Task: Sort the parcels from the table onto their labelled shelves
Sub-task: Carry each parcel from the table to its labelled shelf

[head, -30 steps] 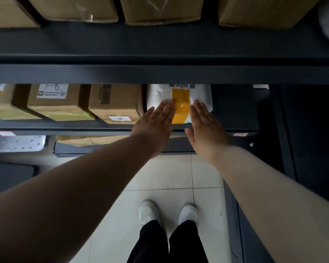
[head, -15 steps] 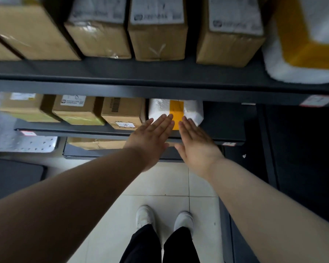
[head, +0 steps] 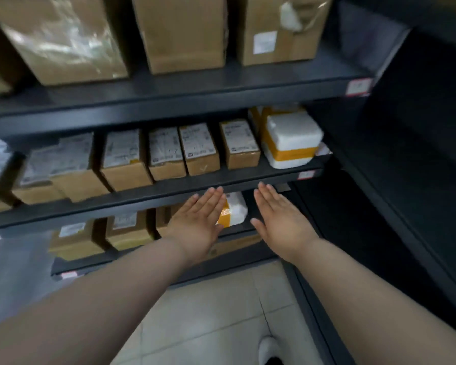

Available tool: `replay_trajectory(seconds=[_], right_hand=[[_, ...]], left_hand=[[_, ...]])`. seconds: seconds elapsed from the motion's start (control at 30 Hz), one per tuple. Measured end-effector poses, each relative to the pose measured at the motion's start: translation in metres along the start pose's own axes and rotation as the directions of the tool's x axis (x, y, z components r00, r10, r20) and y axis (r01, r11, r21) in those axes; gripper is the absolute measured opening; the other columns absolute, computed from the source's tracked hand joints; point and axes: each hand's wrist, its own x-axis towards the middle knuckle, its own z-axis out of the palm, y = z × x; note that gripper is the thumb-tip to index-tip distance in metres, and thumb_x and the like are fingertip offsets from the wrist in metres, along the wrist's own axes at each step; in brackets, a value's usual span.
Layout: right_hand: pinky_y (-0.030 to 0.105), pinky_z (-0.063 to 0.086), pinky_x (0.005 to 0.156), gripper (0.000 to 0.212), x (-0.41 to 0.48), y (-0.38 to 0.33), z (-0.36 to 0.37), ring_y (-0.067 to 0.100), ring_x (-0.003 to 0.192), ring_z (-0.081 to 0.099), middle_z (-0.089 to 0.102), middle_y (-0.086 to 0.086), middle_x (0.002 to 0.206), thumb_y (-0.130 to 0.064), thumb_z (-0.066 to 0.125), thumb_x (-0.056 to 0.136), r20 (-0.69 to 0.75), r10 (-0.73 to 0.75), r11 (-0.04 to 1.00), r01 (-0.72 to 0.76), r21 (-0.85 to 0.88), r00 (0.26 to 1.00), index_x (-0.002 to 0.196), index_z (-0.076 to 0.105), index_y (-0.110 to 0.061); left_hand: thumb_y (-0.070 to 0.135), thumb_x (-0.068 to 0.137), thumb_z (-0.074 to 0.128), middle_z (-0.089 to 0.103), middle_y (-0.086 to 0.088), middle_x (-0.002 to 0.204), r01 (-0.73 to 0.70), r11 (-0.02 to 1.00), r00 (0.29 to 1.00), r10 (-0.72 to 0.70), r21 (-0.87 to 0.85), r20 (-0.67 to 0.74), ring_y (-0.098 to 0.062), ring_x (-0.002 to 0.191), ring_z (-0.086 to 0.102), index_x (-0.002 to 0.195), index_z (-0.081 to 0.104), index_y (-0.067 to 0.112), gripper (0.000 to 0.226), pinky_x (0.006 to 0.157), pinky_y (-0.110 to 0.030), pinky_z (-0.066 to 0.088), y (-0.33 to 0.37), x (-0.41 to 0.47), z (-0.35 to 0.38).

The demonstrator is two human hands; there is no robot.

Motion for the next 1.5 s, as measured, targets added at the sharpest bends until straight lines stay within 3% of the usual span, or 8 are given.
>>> replay_trajectory(seconds=[0.17,0.33,0.57,0.73,0.9,1.03,1.3,1.5], right_hand=[[0.028,-0.004,0.118,0.064,-0.087,-0.017,-0.044,0.015,0.146,-0.009,-0.009,0.005,0.159,-0.041,0.025,0.102,-0.122,0.248,0.968,-0.242,0.058,0.961,0.151,-0.002,-0.01],[0.029,-0.004,0.119,0.064,-0.209,-0.02,-0.071,0.014,0.146,-0.011,-0.01,0.004,0.159,-0.042,0.024,0.102,-0.205,0.475,0.88,-0.467,0.086,0.856,0.151,-0.003,-0.01],[0.031,-0.003,0.119,0.065,-0.423,-0.017,-0.088,0.017,0.146,-0.01,-0.012,0.007,0.158,-0.043,0.02,0.102,-0.249,0.785,0.593,-0.804,0.038,0.567,0.15,-0.006,-0.008],[0.032,-0.002,0.119,0.066,-0.583,-0.06,-0.072,0.018,0.146,-0.01,-0.011,0.007,0.159,-0.044,0.022,0.101,-0.233,0.918,0.341,-0.939,0.049,0.321,0.15,-0.006,-0.009],[0.031,-0.004,0.118,0.066,-0.748,-0.136,-0.051,0.017,0.146,-0.012,-0.013,0.006,0.158,-0.044,0.023,0.101,-0.163,0.984,0.079,-0.997,0.018,0.075,0.15,-0.007,-0.01],[0.029,-0.007,0.115,0.067,-0.863,-0.21,-0.043,0.017,0.146,-0.012,-0.013,0.005,0.158,-0.045,0.023,0.101,-0.165,0.977,-0.136,-0.991,-0.003,-0.133,0.15,-0.005,-0.01],[0.025,-0.015,0.109,0.066,-1.004,-0.347,-0.006,0.012,0.144,-0.015,-0.016,-0.001,0.156,-0.046,0.024,0.101,-0.114,0.84,-0.521,-0.847,0.103,-0.53,0.151,-0.007,-0.016],[0.025,-0.01,0.113,0.066,-1.077,-0.402,0.025,0.012,0.145,-0.014,-0.015,0.001,0.158,-0.046,0.023,0.101,-0.003,0.695,-0.712,-0.688,0.139,-0.719,0.15,-0.008,-0.014]], left_hand=[[0.039,0.103,0.014,-0.031,0.001,0.148,-0.193,0.979,0.969,0.2,0.061,-0.146,-0.014,0.144,-0.019,0.147,-0.02,0.014,0.061,0.117,-0.031,-0.012,0.018,-0.039,-0.047],[0.04,0.103,0.014,-0.026,0.003,0.151,-0.437,0.876,0.845,0.477,0.203,-0.243,-0.013,0.145,-0.017,0.15,-0.014,0.014,0.061,0.119,-0.033,-0.009,0.099,-0.071,-0.092],[0.041,0.103,0.012,-0.03,0.001,0.147,-0.737,0.579,0.501,0.814,0.349,-0.294,-0.013,0.145,-0.018,0.142,-0.023,0.014,0.059,0.119,-0.033,-0.008,0.269,-0.142,-0.132],[0.041,0.103,0.013,-0.027,0.002,0.15,-0.853,0.29,0.195,0.948,0.434,-0.251,-0.014,0.145,-0.017,0.145,-0.02,0.014,0.06,0.119,-0.033,-0.008,0.398,-0.245,-0.138],[0.042,0.103,0.014,-0.027,0.004,0.15,-0.895,-0.018,-0.113,0.975,0.445,-0.189,-0.013,0.145,-0.018,0.149,-0.015,0.015,0.061,0.117,-0.032,-0.01,0.512,-0.392,-0.12],[0.039,0.104,0.015,-0.021,0.001,0.157,-0.872,-0.222,-0.312,0.939,0.437,-0.146,-0.014,0.145,-0.017,0.15,-0.013,0.012,0.061,0.117,-0.032,-0.008,0.582,-0.517,-0.096],[0.042,0.103,0.014,-0.019,0.0,0.158,-0.754,-0.538,-0.576,0.817,0.377,0.012,-0.013,0.145,-0.017,0.15,-0.013,0.015,0.061,0.12,-0.036,-0.004,0.676,-0.71,-0.041],[0.04,0.103,0.015,-0.02,-0.002,0.158,-0.61,-0.699,-0.717,0.687,0.373,0.116,-0.014,0.145,-0.017,0.15,-0.013,0.013,0.061,0.119,-0.033,-0.004,0.732,-0.815,-0.007]])
